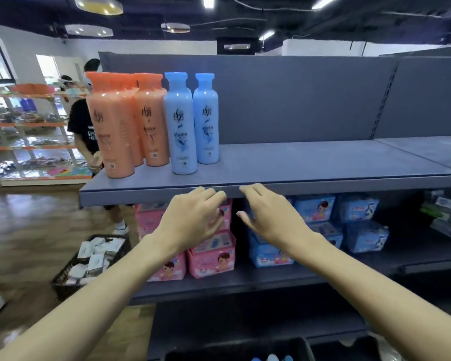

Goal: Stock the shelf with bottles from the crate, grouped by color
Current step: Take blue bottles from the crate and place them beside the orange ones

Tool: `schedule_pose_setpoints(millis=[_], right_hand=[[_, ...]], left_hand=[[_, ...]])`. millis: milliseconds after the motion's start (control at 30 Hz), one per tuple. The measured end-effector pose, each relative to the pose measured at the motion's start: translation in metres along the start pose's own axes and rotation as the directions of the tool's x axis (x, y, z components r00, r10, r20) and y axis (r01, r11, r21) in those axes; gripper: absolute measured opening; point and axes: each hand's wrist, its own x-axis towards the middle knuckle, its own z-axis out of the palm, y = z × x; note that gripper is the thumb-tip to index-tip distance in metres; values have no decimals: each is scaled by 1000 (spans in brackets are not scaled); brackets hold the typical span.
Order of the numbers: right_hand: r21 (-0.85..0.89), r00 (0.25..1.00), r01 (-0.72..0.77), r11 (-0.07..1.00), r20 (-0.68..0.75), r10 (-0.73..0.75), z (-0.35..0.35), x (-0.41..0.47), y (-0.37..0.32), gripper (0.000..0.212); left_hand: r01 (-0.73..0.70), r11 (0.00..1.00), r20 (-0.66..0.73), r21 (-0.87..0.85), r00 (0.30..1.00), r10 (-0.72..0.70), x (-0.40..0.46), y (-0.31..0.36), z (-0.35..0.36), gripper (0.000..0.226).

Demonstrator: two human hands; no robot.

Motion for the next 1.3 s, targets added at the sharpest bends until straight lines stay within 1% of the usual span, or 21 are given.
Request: schedule_pose_setpoints(millis=[67, 167, 300, 433, 500, 633, 767, 833, 967, 1067, 1167, 1300], right_hand=[[5, 1000, 18, 1000, 10, -18, 17, -18, 4, 50], [8, 997, -12, 1000, 78, 12, 44, -45, 14, 49], [-21, 990, -24, 999, 141, 27, 87, -89, 32, 43], [21, 970, -79, 997, 232, 72, 142, -140, 48, 43], [48, 942, -113, 992, 324, 91, 169, -165, 54, 44], [69, 853, -193, 979, 504, 133, 217, -209, 66, 43], [47, 755, -294, 955, 624, 202, 257, -244, 73, 40], [49, 717, -323, 945, 664, 210, 280, -258, 76, 38], [67, 651, -304, 950, 743, 156, 330, -273, 76, 41], [66, 618, -309, 949, 773, 148, 366, -279, 74, 47], [63, 608, -310, 949, 780, 147, 402, -290, 74, 49], [46, 563, -373, 927, 805, 187, 444, -311, 77, 60]], left_hand=[[-9, 999, 63, -34, 998, 11, -15, 13, 16, 32], [23, 996, 153, -84, 988, -10, -40, 33, 46, 32], [134, 982, 277, -132, 956, -93, -78, 68, 84, 33], [240, 954, 426, -181, 893, -144, -121, 109, 122, 34], [283, 937, 495, -203, 856, -151, -141, 126, 141, 35], [340, 917, 619, -210, 772, -145, -179, 156, 174, 41], [390, 903, 694, -181, 701, -164, -210, 178, 199, 41], [443, 880, 727, -172, 660, -190, -223, 186, 212, 42], [519, 842, 788, -145, 576, -219, -248, 204, 237, 45], [555, 820, 802, -139, 549, -235, -265, 214, 255, 41], [576, 805, 812, -144, 534, -237, -280, 221, 271, 38], [600, 791, 840, -121, 486, -240, -299, 223, 291, 40]])
